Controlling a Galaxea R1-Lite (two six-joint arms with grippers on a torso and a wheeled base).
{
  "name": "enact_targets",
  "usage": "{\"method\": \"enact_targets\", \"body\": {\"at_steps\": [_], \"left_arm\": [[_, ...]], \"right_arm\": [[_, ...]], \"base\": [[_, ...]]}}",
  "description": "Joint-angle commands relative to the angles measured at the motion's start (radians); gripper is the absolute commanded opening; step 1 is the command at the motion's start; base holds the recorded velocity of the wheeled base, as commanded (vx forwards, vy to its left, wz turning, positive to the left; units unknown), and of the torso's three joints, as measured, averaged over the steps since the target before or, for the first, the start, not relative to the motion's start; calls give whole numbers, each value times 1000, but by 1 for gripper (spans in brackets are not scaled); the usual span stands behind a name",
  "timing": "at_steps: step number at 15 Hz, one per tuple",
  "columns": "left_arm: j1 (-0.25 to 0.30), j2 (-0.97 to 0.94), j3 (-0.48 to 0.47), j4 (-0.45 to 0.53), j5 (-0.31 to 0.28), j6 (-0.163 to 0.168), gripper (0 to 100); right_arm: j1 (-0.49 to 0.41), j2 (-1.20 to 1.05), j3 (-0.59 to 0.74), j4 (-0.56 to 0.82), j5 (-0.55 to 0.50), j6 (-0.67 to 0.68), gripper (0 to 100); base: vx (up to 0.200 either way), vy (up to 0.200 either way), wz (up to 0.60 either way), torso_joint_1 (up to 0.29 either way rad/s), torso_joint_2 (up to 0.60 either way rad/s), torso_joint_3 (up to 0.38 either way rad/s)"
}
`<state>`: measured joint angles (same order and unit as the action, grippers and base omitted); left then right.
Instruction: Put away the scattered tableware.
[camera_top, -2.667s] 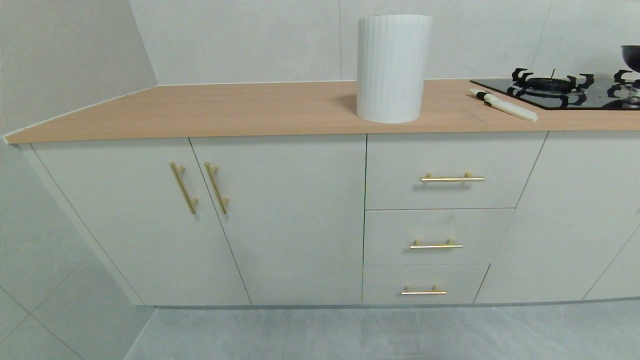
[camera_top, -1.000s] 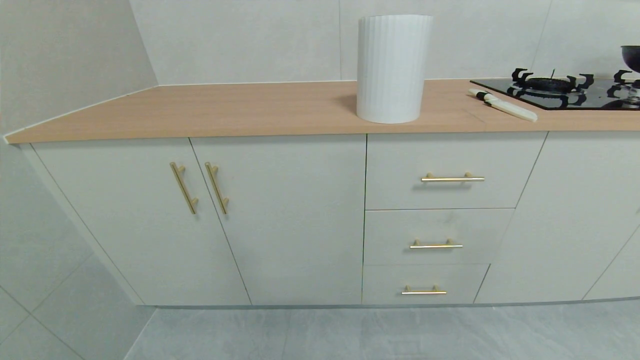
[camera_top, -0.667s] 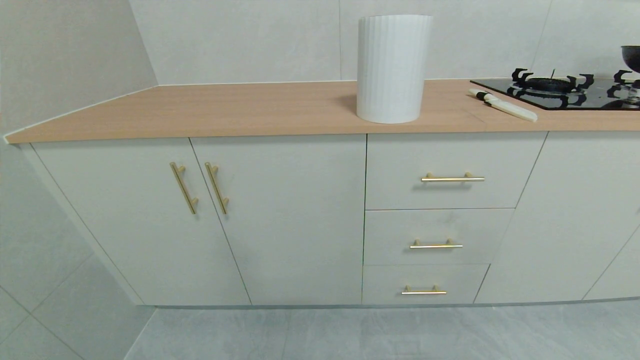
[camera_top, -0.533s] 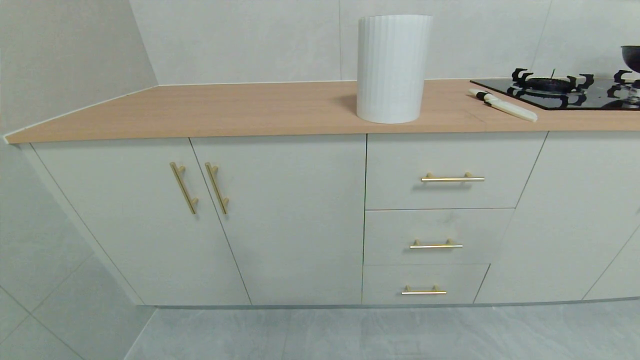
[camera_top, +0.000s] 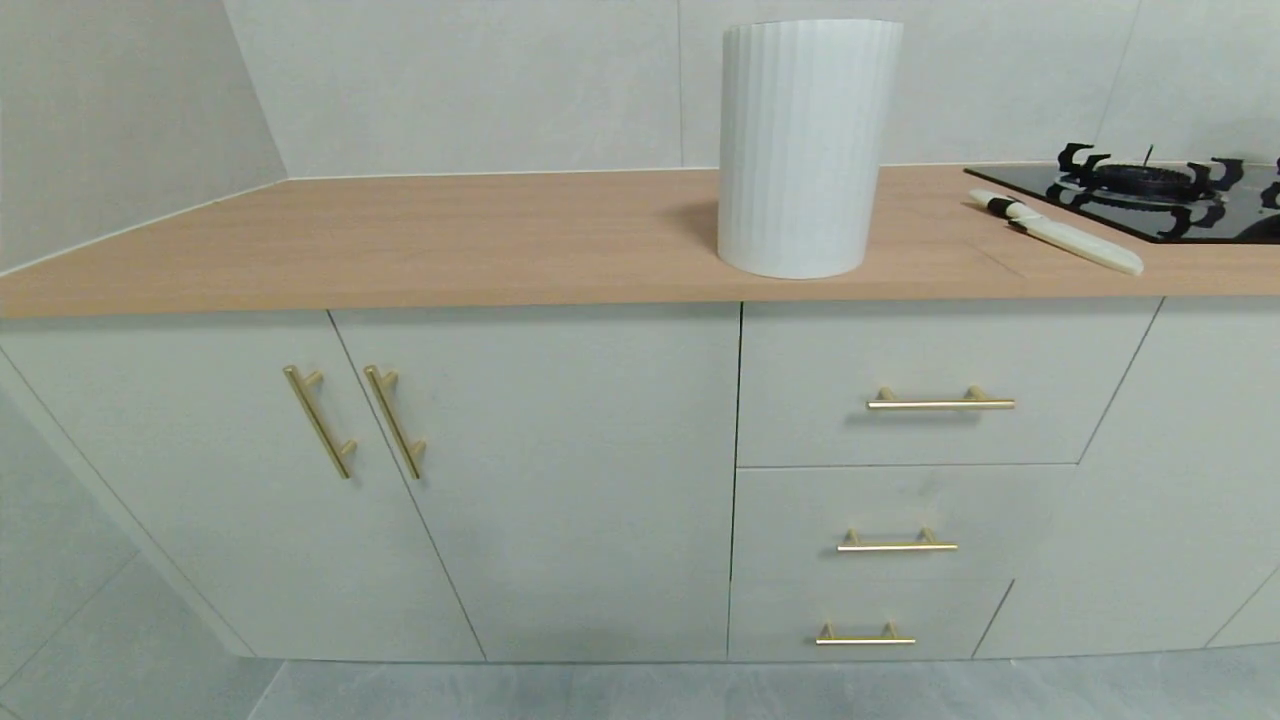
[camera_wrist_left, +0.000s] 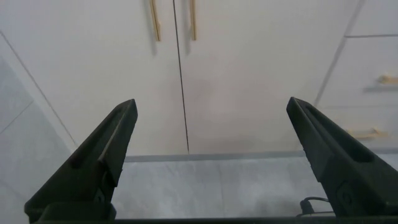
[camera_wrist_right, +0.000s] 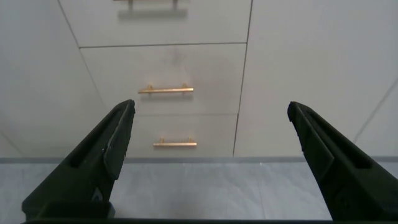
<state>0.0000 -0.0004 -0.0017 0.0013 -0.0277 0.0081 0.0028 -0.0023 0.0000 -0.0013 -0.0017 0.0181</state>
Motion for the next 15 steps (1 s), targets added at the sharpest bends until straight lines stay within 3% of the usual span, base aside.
{"method": "enact_targets", "body": {"at_steps": [1, 10, 15], "left_arm": [[0, 0, 0, 0, 0, 0, 100], [0, 0, 0, 0, 0, 0, 100], [0, 0, 0, 0, 0, 0, 100]], "right_arm": [[0, 2, 0, 0, 0, 0, 100], [0, 2, 0, 0, 0, -1, 100], [0, 2, 0, 0, 0, -3, 100]], "base": [[200, 0, 0, 2, -2, -2], [200, 0, 0, 3, 1, 3], [0, 0, 0, 0, 0, 0]]}}
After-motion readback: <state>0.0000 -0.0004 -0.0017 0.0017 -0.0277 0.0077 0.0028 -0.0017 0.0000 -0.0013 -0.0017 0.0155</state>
